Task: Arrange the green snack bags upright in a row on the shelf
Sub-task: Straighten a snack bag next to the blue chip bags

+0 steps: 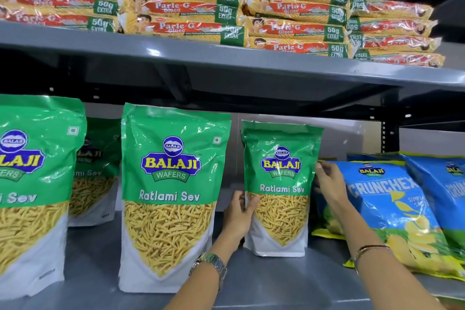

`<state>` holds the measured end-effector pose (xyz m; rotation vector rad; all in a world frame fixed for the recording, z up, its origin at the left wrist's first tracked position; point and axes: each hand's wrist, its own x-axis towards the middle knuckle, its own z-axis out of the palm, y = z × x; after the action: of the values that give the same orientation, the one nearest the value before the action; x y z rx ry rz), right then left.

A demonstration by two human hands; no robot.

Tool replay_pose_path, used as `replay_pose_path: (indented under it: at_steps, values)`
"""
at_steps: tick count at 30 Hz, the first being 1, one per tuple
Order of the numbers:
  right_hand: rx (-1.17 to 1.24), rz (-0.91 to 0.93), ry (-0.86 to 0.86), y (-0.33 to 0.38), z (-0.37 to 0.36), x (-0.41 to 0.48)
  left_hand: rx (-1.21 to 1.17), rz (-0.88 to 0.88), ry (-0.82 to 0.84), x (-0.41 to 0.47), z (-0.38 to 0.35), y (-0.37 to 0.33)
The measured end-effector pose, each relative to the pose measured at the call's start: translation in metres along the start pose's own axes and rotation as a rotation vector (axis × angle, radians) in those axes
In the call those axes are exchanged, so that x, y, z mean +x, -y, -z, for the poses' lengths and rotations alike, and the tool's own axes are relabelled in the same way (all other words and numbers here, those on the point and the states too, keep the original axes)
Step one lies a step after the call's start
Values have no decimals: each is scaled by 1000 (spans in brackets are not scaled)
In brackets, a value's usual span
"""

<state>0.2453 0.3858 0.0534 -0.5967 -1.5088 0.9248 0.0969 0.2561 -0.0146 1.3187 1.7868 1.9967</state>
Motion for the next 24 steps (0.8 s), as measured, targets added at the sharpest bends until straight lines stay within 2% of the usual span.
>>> replay_pose_path:
  at_steps: [2,4,6,24]
  values:
    - [181,-144,199,3,1,-17,-39,21,30,-4,3,-1]
    - [136,-204,417,-5,0,-32,-44,31,63,-10,4,0]
    - [126,-222,538,-15,-3,-43,-6,43,87,-19,5,-1]
    - [147,-187,505,6,21,-99,272,-69,86,-87,20,-32]
